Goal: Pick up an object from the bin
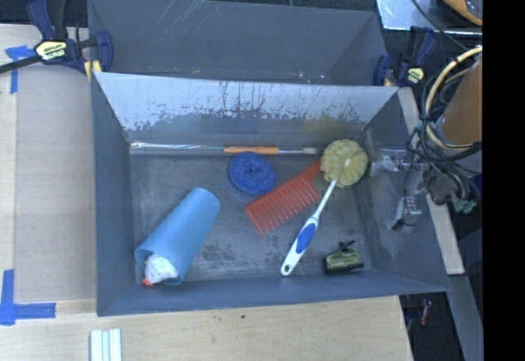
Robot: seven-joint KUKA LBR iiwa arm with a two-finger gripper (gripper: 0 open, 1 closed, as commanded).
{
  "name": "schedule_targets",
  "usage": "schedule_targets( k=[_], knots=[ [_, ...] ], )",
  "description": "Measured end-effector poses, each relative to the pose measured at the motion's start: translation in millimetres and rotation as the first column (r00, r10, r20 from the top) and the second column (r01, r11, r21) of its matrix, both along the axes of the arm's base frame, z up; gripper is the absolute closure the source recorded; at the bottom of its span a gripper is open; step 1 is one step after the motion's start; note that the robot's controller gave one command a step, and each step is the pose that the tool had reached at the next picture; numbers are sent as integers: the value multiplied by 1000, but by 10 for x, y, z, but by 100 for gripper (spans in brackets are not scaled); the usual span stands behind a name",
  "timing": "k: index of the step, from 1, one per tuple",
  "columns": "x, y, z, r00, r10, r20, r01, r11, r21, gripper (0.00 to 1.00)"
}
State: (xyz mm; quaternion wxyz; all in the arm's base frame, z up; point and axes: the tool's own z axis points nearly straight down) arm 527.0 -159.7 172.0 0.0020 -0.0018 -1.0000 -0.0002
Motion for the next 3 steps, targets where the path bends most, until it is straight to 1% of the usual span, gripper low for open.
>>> schedule_targets(
  k=[1, 2, 3],
  knots=[
    [21, 6, 41, 1000, 4, 8, -4, 1000, -2, 0],
    [585, 384, -818, 999, 45, 13, -45, 999, -2, 0],
    [618, 292, -833, 997, 77, 21, -77, 997, -8, 0]
  ],
)
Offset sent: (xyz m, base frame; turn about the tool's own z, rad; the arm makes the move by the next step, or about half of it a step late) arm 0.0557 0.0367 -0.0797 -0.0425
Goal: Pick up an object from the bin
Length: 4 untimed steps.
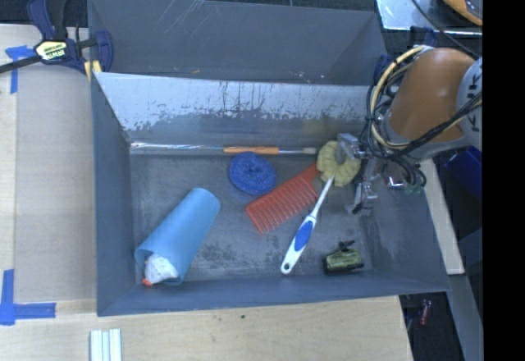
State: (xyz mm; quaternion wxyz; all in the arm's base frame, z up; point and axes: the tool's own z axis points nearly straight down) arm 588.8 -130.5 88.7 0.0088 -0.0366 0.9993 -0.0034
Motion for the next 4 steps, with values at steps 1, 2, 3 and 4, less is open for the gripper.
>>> schedule_targets(
  k=[1, 2, 3, 4],
  knots=[
    [173, 513, -13, 1000, 6, 6, -6, 1000, 5, 0],
    [225, 396, -122, 1000, 29, 10, -29, 1000, -2, 0],
    [337, 640, -47, 1000, 26, 13, -26, 1000, 0, 100],
    [338, 640, -47, 1000, 26, 13, -26, 1000, 0, 100]
  ],
)
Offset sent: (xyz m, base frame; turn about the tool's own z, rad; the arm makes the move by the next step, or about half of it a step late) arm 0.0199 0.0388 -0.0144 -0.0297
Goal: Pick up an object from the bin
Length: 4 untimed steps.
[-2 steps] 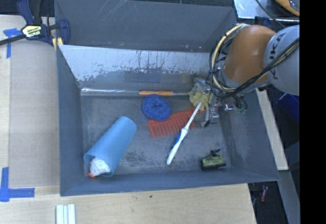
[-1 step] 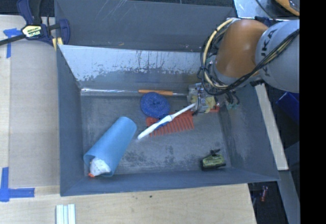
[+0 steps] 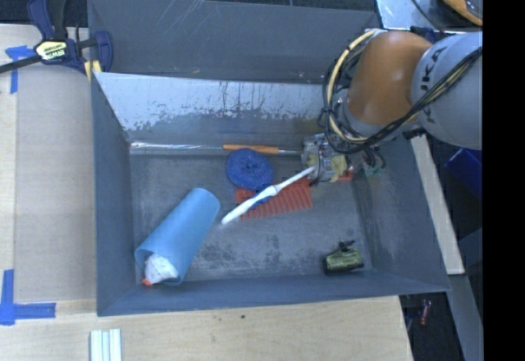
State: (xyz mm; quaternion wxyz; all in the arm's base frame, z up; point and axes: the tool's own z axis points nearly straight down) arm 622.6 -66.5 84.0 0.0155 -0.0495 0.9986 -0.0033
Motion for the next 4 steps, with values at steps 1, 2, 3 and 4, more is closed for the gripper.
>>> schedule_targets(
  k=[1, 2, 3, 4],
  knots=[
    [15, -3, 489, 1000, 15, 9, -15, 1000, -2, 100],
    [-25, -32, 1068, 1000, -2, 7, 2, 1000, -1, 100],
    [-203, 159, 373, 1000, -16, -6, 16, 1000, 1, 100],
    [-19, -12, 850, 1000, -17, 21, 17, 1000, -3, 100]
  ],
)
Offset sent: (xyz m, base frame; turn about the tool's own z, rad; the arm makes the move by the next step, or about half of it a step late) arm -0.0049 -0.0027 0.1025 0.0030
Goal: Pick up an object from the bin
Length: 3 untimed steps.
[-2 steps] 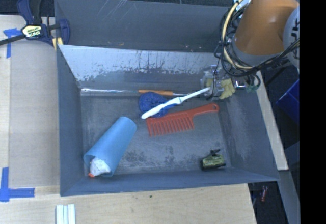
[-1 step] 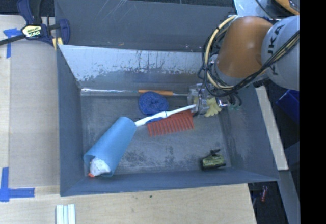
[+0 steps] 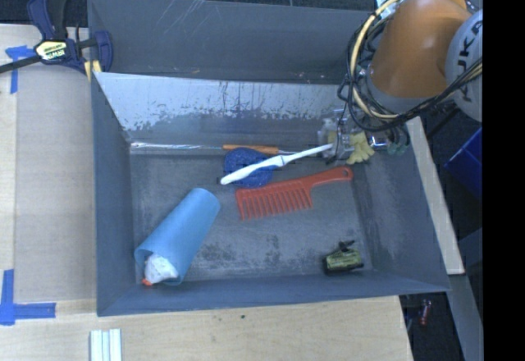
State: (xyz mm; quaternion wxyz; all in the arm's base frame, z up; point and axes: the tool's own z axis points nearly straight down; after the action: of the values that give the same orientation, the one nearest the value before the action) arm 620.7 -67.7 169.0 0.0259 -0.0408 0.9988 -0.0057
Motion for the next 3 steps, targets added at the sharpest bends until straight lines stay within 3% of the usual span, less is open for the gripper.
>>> schedule_targets(
  k=[1, 2, 3],
  knots=[
    [-189, 175, -458, 1000, -12, -22, 12, 1000, 6, 100],
    [0, 251, -518, 984, -176, 3, 176, 984, 10, 100],
    [-280, 241, -477, 999, -37, -16, 37, 999, 5, 100]
  ],
)
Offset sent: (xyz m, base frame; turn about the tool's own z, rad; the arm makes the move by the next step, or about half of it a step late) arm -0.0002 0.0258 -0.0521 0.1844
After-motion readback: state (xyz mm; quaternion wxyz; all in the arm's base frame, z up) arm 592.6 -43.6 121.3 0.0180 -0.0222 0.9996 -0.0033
